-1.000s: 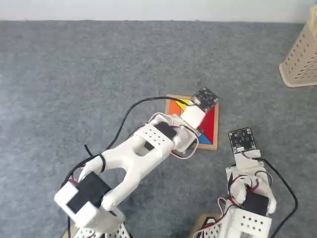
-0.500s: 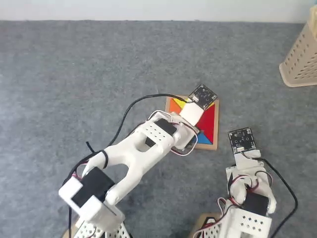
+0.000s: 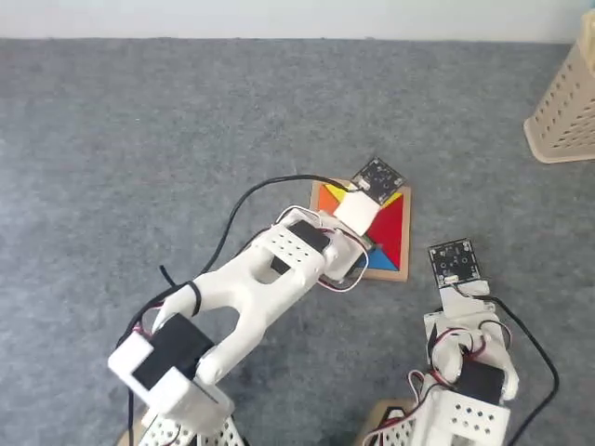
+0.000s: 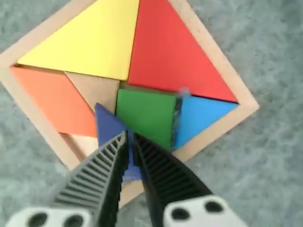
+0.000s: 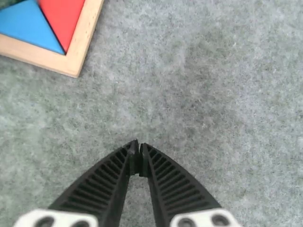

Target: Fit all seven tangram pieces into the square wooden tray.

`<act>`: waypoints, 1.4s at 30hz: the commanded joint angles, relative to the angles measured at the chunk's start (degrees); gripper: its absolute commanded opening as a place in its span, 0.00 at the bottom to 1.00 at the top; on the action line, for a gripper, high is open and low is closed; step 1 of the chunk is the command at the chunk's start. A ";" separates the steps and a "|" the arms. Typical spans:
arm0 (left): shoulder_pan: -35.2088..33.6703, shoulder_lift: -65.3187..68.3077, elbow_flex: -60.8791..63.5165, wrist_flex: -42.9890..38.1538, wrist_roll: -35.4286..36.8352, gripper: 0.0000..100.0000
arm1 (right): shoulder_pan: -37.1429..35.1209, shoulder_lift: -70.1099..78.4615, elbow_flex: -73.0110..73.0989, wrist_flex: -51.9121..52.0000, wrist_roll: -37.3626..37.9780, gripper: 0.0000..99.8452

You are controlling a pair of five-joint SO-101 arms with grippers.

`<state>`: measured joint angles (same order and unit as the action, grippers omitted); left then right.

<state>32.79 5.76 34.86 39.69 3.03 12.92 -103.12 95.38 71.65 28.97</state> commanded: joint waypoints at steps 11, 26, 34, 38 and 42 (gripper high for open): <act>-3.43 0.09 -0.57 1.05 4.57 0.02 | 0.40 -0.84 1.05 0.57 0.44 0.01; -3.69 -5.27 1.80 1.85 7.21 0.02 | 0.40 -0.84 1.05 0.57 0.44 0.01; -3.52 -5.80 1.80 1.85 7.21 0.02 | 0.48 -0.84 1.05 0.57 0.44 0.01; -3.43 -5.89 1.45 1.76 7.21 0.02 | 0.48 -0.84 1.05 0.57 0.44 0.01; -3.60 -8.35 2.42 -0.09 7.21 0.02 | 0.48 -0.84 1.05 0.57 0.44 0.01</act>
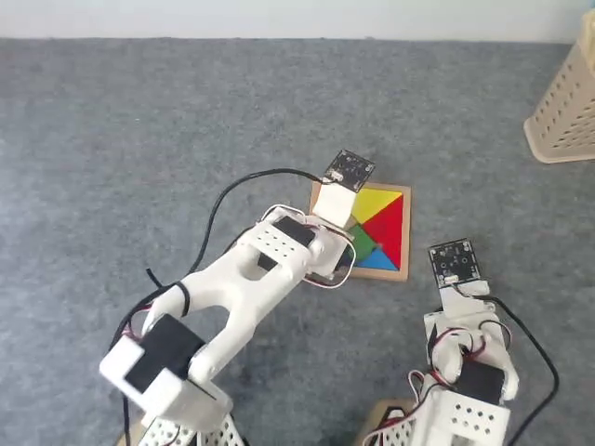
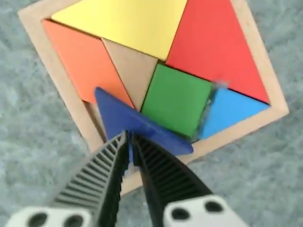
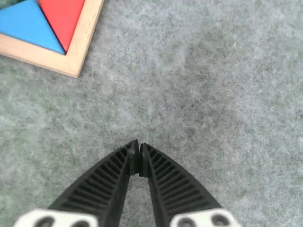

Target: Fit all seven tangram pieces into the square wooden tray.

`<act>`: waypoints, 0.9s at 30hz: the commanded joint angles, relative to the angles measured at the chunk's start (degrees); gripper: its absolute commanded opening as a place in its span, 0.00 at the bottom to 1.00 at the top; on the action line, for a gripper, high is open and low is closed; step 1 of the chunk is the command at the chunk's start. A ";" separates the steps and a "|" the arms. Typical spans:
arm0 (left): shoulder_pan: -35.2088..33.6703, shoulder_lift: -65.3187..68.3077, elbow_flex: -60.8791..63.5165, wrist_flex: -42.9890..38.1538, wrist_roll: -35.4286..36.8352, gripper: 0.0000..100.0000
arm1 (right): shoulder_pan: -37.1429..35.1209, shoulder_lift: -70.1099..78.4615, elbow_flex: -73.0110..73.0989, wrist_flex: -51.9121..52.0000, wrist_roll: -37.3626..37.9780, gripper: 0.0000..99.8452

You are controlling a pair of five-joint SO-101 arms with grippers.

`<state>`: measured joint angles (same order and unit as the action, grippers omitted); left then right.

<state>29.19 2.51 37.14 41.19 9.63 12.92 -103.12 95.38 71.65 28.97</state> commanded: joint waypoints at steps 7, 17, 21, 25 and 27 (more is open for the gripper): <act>0.09 -13.45 8.22 -10.11 0.44 0.02 | 0.66 -0.84 1.05 0.57 0.44 0.01; 0.09 -5.36 8.75 -24.62 0.35 0.02 | 0.75 -0.84 1.05 0.57 0.44 0.01; 0.00 -2.37 7.96 -27.43 -2.29 0.02 | 0.75 -0.84 1.05 0.57 0.44 0.01; -0.09 -1.85 7.16 -25.58 -3.69 0.02 | 0.75 -0.84 1.05 0.57 0.44 0.01; -0.18 -1.67 6.99 -24.44 -3.69 0.02 | 0.75 -0.84 1.05 0.57 0.44 0.01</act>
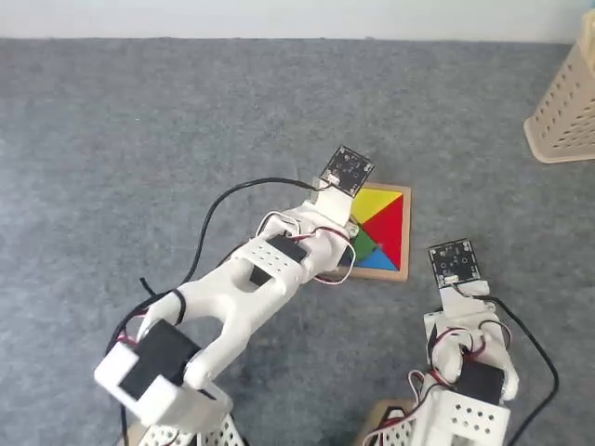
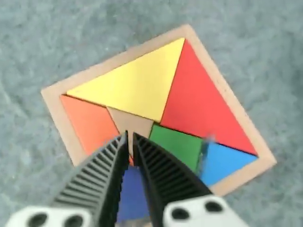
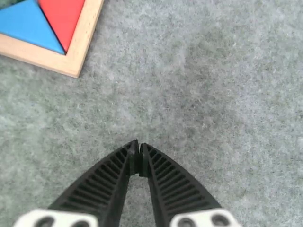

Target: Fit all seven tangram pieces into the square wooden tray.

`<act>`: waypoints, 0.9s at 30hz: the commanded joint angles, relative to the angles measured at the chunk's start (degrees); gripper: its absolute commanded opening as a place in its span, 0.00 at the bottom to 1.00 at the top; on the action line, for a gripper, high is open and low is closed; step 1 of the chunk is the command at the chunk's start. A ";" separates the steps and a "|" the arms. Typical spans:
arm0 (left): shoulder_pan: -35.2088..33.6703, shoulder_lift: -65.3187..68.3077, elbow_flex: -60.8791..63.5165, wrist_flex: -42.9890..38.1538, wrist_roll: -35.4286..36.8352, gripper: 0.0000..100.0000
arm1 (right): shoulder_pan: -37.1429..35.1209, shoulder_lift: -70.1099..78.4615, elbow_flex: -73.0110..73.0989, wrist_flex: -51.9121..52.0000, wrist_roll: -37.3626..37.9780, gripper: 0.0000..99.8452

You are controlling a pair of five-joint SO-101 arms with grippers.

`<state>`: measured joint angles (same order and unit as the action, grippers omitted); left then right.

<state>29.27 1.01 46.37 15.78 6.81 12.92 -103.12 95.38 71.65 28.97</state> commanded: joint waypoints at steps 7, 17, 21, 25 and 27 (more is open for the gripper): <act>-2.02 0.00 -4.79 8.09 -0.88 0.02 | 0.75 -0.84 1.05 0.57 0.44 0.01; -2.02 0.00 -5.32 10.73 -0.88 0.02 | 0.75 -0.84 1.05 0.57 0.44 0.01; -1.58 -0.09 -5.85 11.52 -0.97 0.02 | 0.75 -0.84 1.05 0.57 0.44 0.01; -1.67 -0.70 -6.55 10.81 -0.97 0.02 | 0.75 -0.84 1.05 0.57 0.44 0.01; -1.58 -0.18 -7.34 10.90 -0.97 0.02 | 0.75 -0.84 1.05 0.57 0.44 0.01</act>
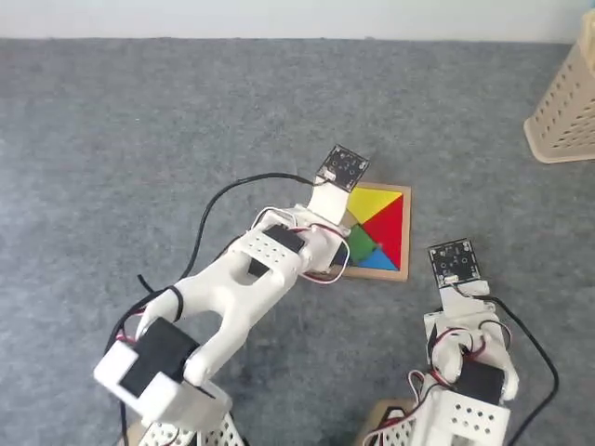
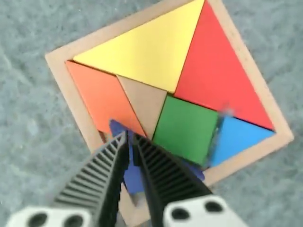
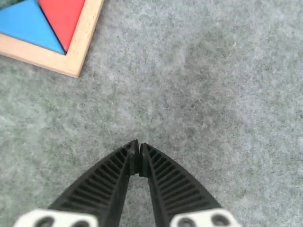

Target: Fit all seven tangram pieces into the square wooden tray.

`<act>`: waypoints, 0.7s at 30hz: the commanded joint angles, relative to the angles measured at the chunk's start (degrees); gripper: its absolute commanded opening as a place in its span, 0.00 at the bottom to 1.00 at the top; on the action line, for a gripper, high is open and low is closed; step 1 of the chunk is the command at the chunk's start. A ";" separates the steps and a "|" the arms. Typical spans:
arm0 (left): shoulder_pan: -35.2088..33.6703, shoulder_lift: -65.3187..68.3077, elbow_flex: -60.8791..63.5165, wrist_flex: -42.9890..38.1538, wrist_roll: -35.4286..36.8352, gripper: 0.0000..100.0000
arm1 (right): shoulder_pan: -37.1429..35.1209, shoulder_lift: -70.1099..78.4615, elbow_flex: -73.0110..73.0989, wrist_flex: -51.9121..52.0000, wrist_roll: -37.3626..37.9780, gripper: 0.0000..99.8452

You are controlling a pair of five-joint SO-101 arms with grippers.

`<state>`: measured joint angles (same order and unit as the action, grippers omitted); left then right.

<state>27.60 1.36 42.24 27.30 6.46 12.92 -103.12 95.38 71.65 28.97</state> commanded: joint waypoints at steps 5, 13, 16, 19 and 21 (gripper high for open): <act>0.09 -0.35 -4.44 -0.88 -0.62 0.02 | 0.75 -0.84 1.05 0.57 0.44 0.01; 0.09 6.77 -9.89 4.04 -0.62 0.02 | 0.75 -0.84 1.05 0.57 0.44 0.01; -0.35 5.54 -10.07 5.63 -0.62 0.02 | 0.75 -0.84 1.05 0.57 0.44 0.01; -0.44 3.43 -7.25 5.19 -0.62 0.02 | 0.75 -0.84 1.05 0.57 0.44 0.01; -0.35 2.11 -6.11 5.19 -0.62 0.02 | 0.75 -0.84 1.05 0.57 0.44 0.01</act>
<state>27.60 7.87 35.91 32.31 6.46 12.92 -103.12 95.38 71.65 28.97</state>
